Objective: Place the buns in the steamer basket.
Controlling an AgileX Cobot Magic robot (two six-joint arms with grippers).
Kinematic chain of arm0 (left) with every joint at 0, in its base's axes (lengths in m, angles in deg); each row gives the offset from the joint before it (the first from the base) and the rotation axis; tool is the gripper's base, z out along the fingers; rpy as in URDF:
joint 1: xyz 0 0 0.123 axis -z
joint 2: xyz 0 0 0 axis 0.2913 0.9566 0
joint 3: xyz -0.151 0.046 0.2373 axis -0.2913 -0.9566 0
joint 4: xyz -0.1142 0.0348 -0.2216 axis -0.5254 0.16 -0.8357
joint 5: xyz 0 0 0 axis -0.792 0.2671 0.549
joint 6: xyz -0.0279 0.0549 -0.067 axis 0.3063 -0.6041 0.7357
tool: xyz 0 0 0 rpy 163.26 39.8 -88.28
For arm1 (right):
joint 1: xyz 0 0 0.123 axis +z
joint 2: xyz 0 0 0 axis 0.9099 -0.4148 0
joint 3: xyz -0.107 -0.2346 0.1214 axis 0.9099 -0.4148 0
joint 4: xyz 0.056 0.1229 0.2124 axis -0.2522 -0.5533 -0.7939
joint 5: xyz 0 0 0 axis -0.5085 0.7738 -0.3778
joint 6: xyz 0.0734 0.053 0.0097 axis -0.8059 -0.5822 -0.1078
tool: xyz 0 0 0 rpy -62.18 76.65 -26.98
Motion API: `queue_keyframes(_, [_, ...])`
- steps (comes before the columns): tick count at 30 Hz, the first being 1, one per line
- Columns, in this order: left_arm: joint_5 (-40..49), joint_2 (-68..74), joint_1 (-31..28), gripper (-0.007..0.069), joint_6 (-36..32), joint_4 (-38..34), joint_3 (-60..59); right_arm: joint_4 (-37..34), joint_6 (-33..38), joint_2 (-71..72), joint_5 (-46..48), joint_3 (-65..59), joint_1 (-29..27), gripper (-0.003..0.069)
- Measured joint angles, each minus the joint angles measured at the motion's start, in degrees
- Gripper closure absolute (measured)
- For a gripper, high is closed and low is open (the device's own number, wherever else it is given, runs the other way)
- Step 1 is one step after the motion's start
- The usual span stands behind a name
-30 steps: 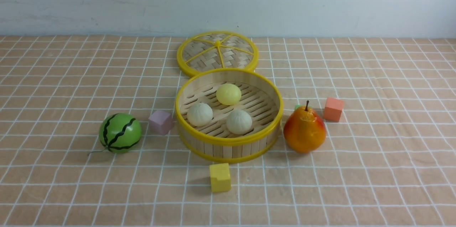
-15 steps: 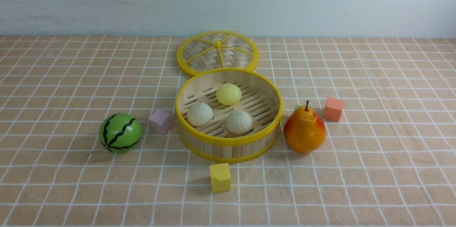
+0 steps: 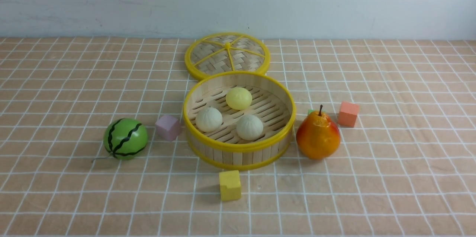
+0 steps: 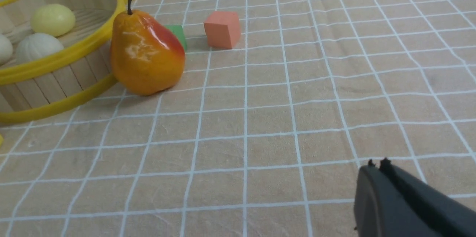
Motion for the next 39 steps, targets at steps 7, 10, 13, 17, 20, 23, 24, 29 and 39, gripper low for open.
queue_keyframes(7, [0.1,0.0,0.0,0.0463,0.0,0.0,0.0,0.2,-0.4,2.4,2.7,-1.5,0.0,0.0678])
queue_keyframes(10, [0.1,0.0,0.0,0.0461,0.0,0.0,0.0,0.2,-0.4,2.4,2.7,-1.5,0.0,0.0676])
queue_keyframes(13, [0.1,0.0,0.0,0.0461,0.0,0.0,0.0,0.1,-0.4,2.4,2.7,-1.5,0.0,0.0674])
queue_keyframes(17, [0.1,0.0,0.0,0.0458,0.0,0.0,-0.1,0.1,-0.4,2.4,2.7,-1.5,0.0,0.0669])
queue_keyframes(20, [0.1,0.0,0.0,0.0452,0.0,0.0,-0.1,0.1,-0.4,2.4,2.7,-1.5,0.0,0.0668])
queue_keyframes(23, [0.1,0.0,0.0,0.0448,0.0,0.0,-0.1,0.1,-0.4,2.4,2.7,-1.5,0.0,0.0666])
queue_keyframes(24, [0.1,0.0,0.0,0.0445,0.0,0.0,-0.1,0.1,-0.4,2.4,2.7,-1.5,0.0,0.0665])
queue_keyframes(29, [0.1,0.0,0.0,0.0442,0.0,0.0,-0.1,0.1,-0.4,2.4,2.7,-1.5,0.0,0.0662])
queue_keyframes(39, [0.1,0.0,0.0,0.0438,0.0,0.0,-0.1,0.1,-0.4,2.4,2.7,-1.5,0.0,0.0655])
